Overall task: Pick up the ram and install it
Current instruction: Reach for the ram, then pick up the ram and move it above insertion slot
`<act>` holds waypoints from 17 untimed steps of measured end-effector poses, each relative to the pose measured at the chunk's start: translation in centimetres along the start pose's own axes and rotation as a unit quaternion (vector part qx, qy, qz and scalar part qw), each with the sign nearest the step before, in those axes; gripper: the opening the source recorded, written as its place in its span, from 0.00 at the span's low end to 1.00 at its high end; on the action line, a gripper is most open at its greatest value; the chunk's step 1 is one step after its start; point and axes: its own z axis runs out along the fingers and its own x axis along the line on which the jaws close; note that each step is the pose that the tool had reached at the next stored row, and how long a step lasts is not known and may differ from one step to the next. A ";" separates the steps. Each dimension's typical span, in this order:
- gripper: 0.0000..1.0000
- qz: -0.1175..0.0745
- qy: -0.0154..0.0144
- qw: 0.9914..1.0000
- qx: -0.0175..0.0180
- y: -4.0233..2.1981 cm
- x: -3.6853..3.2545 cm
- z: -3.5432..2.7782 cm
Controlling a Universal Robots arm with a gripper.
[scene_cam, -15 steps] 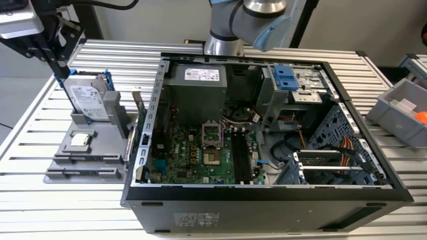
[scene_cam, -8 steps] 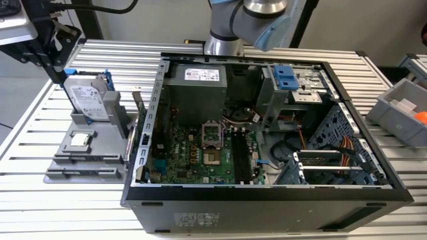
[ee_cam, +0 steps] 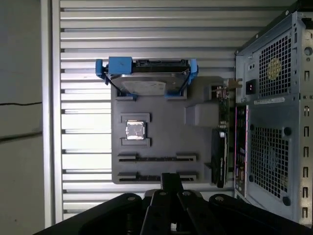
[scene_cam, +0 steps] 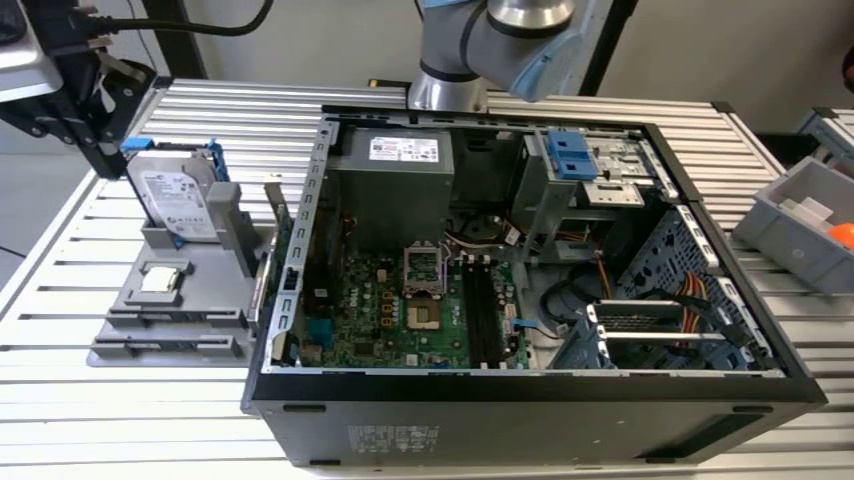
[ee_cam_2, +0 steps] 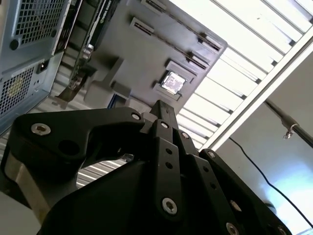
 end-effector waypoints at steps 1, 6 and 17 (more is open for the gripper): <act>0.00 0.000 0.000 1.000 0.000 -0.14 0.02 0.00; 0.00 0.000 0.000 1.000 0.000 -0.78 0.14 0.00; 0.00 0.000 0.000 1.000 0.000 -2.10 0.45 0.03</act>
